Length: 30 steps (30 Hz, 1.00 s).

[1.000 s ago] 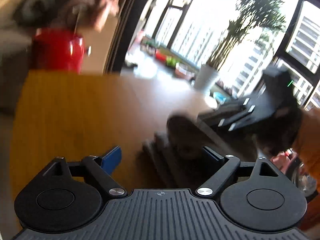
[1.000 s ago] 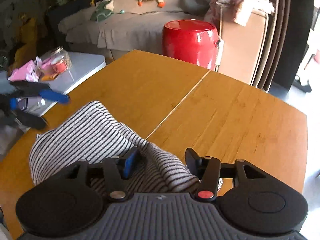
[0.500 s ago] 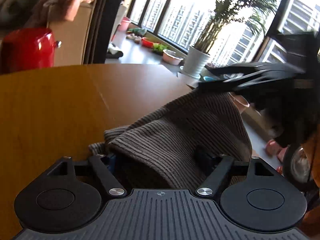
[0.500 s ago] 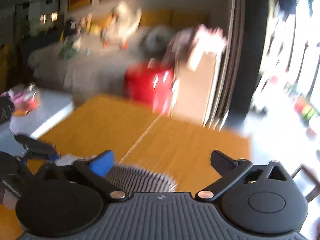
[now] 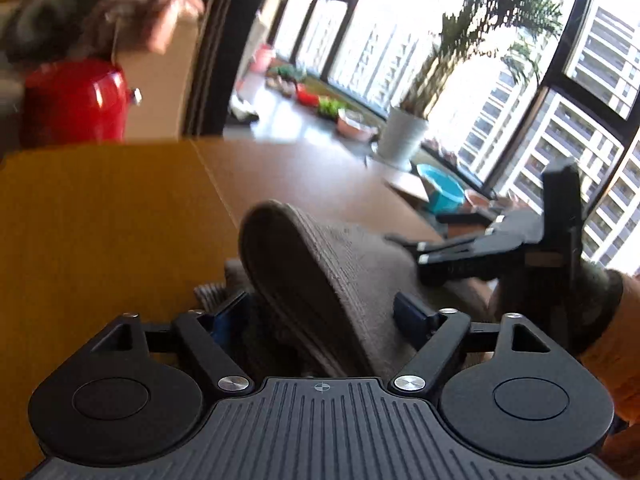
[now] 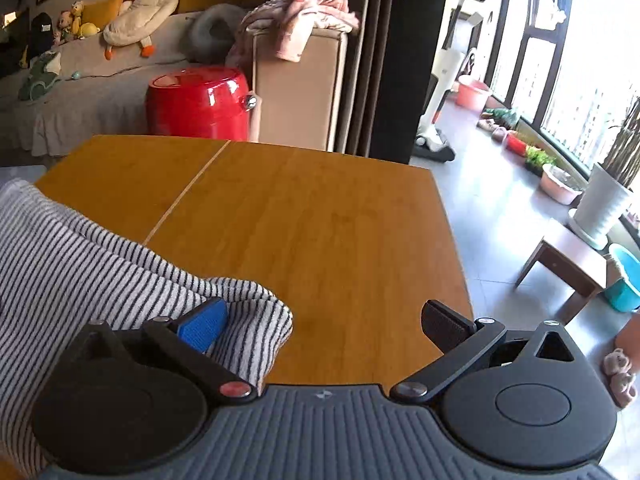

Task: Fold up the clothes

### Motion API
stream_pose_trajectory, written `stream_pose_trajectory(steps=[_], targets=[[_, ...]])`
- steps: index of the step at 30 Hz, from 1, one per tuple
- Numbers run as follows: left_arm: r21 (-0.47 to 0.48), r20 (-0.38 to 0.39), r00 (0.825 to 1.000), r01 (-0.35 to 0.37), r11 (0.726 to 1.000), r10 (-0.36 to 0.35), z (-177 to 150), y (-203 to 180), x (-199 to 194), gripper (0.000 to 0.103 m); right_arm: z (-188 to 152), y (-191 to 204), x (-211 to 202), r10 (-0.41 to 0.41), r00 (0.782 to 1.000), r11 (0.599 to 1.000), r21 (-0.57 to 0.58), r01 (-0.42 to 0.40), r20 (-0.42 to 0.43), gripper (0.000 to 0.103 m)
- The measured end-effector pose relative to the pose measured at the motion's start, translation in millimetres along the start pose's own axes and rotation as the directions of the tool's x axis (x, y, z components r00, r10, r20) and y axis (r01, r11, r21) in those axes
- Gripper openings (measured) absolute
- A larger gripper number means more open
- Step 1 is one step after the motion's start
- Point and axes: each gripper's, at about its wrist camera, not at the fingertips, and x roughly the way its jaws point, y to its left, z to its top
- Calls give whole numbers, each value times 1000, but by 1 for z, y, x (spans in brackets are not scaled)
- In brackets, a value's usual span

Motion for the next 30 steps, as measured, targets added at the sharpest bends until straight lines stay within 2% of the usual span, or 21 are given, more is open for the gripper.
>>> stream_pose_trajectory(steps=[2,6,9,11,13,14,16,20,24,30], targets=[[12,76,997,0,1000,-1,8,-7,-20,81,0,3,0,-9,1000,1000,-11,9,8,103],[74,139,985,96,993,-106,20,-28,-32,81,3,-3,-10,10,999,1000,13,-10,45,103],[103,45,992,113,988,-118,11,-35,-8,81,6,-12,-21,31,996,999,34,-34,84,103],[70,-24,997,78,995,-76,1,-26,13,78,10,-20,-36,68,988,994,80,-80,135,103],[35,-54,998,21,999,-19,-8,-10,27,79,14,-26,-49,108,978,984,117,-130,176,103],[14,-53,998,24,1000,-23,-9,-4,28,79,15,-27,-53,129,974,980,125,-154,184,103],[-28,-43,998,41,999,-42,-10,7,28,77,14,-17,-41,132,982,985,93,-146,136,103],[-3,-46,999,29,1000,-29,-13,5,29,77,6,6,-12,102,994,994,25,-103,35,103],[-4,-39,999,24,1000,-24,-16,3,30,77,5,3,-3,106,993,992,64,-110,56,103],[1,-35,999,24,1000,-24,-19,0,29,79,-3,-4,-35,145,986,982,111,-154,83,103]])
